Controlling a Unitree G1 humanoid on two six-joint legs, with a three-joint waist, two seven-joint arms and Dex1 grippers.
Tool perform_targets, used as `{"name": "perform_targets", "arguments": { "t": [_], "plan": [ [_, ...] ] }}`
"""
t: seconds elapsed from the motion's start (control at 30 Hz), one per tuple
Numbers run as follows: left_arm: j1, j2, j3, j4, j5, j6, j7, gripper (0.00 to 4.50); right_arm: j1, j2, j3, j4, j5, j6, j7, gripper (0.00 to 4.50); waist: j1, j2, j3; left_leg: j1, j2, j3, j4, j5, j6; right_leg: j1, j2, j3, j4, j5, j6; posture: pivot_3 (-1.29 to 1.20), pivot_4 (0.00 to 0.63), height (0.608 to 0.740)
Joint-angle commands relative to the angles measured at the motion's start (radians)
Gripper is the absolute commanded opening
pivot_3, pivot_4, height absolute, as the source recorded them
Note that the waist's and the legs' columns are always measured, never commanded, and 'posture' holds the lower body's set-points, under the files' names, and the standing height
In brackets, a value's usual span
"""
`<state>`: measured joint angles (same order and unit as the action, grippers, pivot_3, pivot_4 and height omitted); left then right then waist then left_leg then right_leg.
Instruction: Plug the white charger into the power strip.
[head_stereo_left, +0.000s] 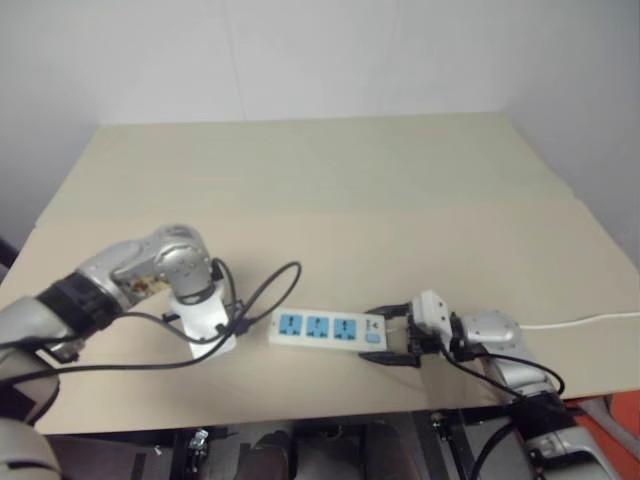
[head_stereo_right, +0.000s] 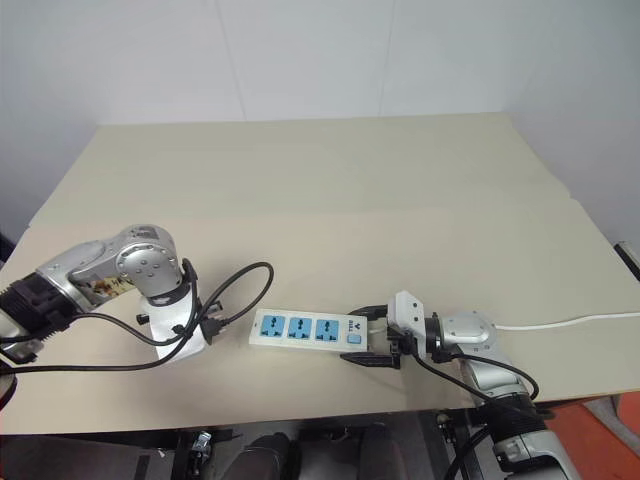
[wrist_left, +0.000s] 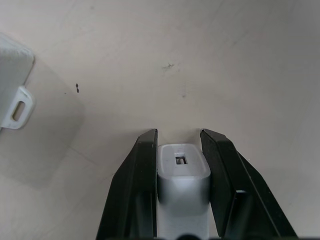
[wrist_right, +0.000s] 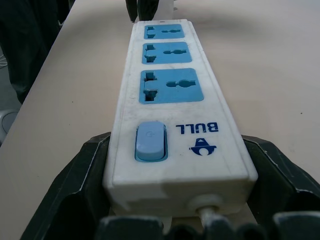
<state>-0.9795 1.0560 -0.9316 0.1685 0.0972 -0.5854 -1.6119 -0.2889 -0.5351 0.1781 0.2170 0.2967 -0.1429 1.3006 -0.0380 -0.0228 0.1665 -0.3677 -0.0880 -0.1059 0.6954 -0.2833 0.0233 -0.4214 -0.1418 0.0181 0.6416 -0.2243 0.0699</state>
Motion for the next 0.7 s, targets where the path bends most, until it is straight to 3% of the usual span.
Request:
{"name": "perform_targets", "arguments": {
  "t": [0.03, 0.37, 0.47, 0.6, 0.7],
  "plan": [
    [0.013, -0.012, 0.078, -0.019, -0.011, 0.048, -0.003, 1.01, 0.017, -0.021, 0.014, 0.024, -0.043, 0.005, -0.002, 3.43, 0.001, 0.0, 0.0, 0.0, 0.0, 0.0, 0.0, 0.0, 0.0, 0.0, 0.0, 0.0, 0.0, 0.0, 0.0, 0.0, 0.15, 0.74],
    [0.036, 0.056, 0.343, -0.16, -0.492, 0.419, -0.003, 1.01, -0.003, -0.019, 0.024, 0.051, -0.051, -0.023, 0.005, 3.43, -0.003, 0.0, 0.0, 0.0, 0.0, -0.001, 0.001, 0.0, 0.0, 0.0, 0.0, 0.0, 0.0, 0.0, 0.0, 0.0, 0.15, 0.74],
    [0.11, -0.001, 0.49, -0.182, -0.643, 0.591, 0.035, 1.01, -0.016, -0.007, 0.03, 0.067, -0.052, -0.031, 0.001, 3.43, -0.003, 0.0, 0.0, 0.0, 0.0, -0.001, 0.001, 0.0, 0.0, 0.0, 0.0, 0.0, 0.001, 0.0, 0.0, 0.0, 0.15, 0.74],
    [0.229, -0.128, 0.632, -0.212, -0.766, 0.789, 0.201, 1.01, -0.024, 0.009, 0.036, 0.085, -0.054, -0.042, -0.004, 3.43, -0.002, -0.001, -0.001, 0.003, 0.001, -0.001, 0.001, 0.0, -0.001, 0.001, 0.0, 0.0, 0.003, 0.0, 0.0, 0.0, 0.15, 0.74],
    [0.335, -0.257, 0.691, -0.202, -0.771, 0.798, 0.294, 1.01, -0.023, 0.021, 0.041, 0.091, -0.057, -0.05, -0.009, 3.43, -0.004, 0.0, -0.001, 0.005, 0.001, 0.0, 0.0, 0.001, -0.001, 0.002, 0.0, 0.002, 0.004, 0.0, 0.0, 0.0, 0.15, 0.74]
  ]
}}
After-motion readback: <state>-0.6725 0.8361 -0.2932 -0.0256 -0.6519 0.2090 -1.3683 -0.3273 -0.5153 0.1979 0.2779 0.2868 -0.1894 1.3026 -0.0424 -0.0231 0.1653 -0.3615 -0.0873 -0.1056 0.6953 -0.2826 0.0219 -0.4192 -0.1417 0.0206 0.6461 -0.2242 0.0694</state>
